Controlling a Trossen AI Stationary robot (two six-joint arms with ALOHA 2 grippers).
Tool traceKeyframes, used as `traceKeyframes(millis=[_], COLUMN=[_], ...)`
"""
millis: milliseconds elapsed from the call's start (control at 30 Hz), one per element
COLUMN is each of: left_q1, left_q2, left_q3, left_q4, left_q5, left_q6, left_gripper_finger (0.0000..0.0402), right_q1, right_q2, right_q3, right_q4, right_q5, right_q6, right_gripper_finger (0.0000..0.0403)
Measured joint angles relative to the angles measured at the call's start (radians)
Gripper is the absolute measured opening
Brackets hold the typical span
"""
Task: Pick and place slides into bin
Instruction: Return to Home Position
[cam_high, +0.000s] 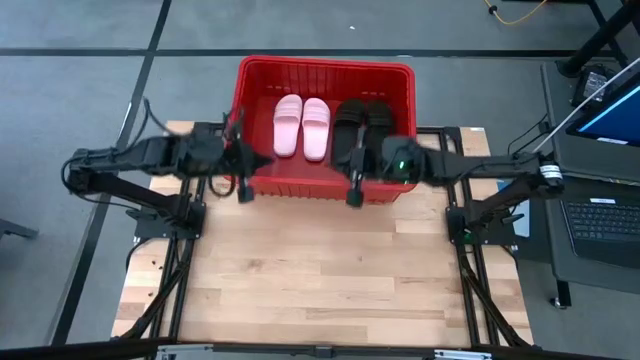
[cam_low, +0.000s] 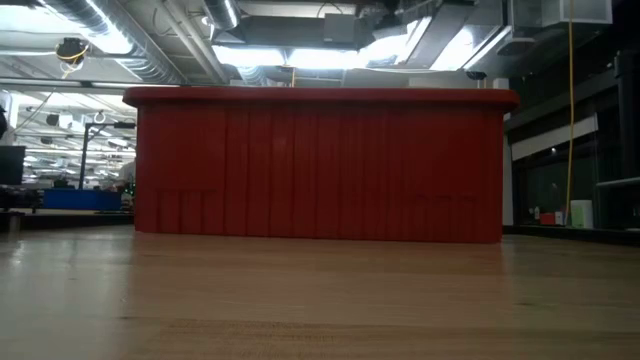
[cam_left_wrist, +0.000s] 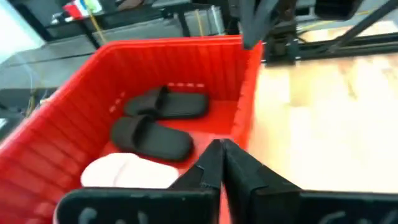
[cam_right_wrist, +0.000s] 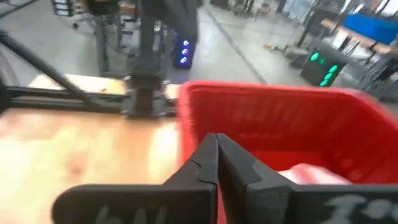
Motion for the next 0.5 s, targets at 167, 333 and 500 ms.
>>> traceKeyframes(millis=[167, 333, 500], left_q1=[-0.135, -0.227, -0.274], left_q2=[-0.151, -0.290, -0.392], left_q3=[-0.256, -0.453, -0.606], left_q4=[0.224, 0.446, 0.581], left_q5=[-0.052, -0.117, -0.138], left_q6=[-0.051, -0.049, -0.050], left_gripper_finger=[0.0001, 0.0002, 0.0002], right_q1=[0.158, 0.289, 0.373], right_q2=[0.056, 0.099, 0.124], right_q3=[-0.001, -0.001, -0.001], right_q4=[0.058, 0.102, 0.120], right_q5=[0.129, 0.195, 0.294], right_q6=[0.086, 0.098, 0.129], right_gripper_finger=[0.0006, 0.0006, 0.0006])
